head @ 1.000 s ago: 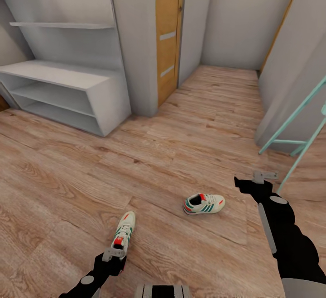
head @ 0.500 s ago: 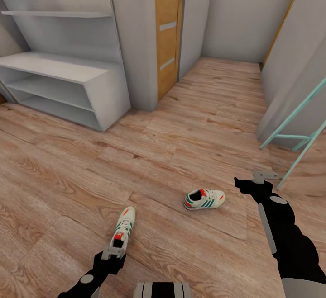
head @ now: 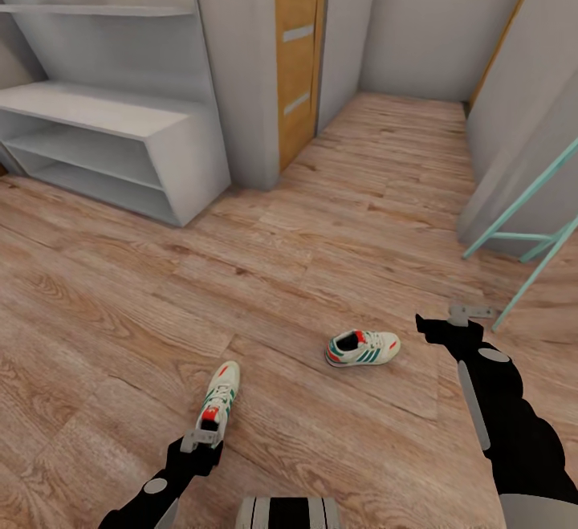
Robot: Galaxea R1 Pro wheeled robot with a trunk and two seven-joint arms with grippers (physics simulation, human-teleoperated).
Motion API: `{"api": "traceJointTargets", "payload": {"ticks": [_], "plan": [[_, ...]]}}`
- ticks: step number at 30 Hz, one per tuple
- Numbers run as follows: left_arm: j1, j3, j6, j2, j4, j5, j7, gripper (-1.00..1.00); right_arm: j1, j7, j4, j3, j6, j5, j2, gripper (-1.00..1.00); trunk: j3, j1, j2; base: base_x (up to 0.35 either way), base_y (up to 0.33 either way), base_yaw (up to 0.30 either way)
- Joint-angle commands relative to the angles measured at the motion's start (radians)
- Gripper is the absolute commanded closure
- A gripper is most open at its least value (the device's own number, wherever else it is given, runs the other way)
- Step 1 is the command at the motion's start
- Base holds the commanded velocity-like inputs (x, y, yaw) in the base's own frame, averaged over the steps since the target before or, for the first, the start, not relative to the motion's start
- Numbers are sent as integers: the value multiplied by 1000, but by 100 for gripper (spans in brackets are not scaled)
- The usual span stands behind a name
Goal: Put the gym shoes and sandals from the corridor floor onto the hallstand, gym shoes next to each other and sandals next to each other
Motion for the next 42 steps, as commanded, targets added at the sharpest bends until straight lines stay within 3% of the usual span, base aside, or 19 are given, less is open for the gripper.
{"api": "traceJointTargets", "payload": {"ticks": [1,14,19,34,42], "plan": [[-1,2,-4,0,0,-9,0,-100,0,0,-1,1,6,6,0,-100,-6,0,-1,0,0,0],[-1,5,-6,1,-33,-9,0,-100,0,0,0,1,6,6,0,-100,-75,6,-4,0,0,41],[0,5,-6,2,-41,-9,0,-100,0,0,0,1,6,6,0,-100,-82,6,-4,0,0,123],[1,5,-7,2,-44,-8,0,-100,0,0,0,1,6,6,0,-100,-151,13,-7,0,0,15],[3,7,-7,1,-43,-8,0,-100,0,0,0,0,6,6,0,-100,-156,13,-7,0,0,0]]}}
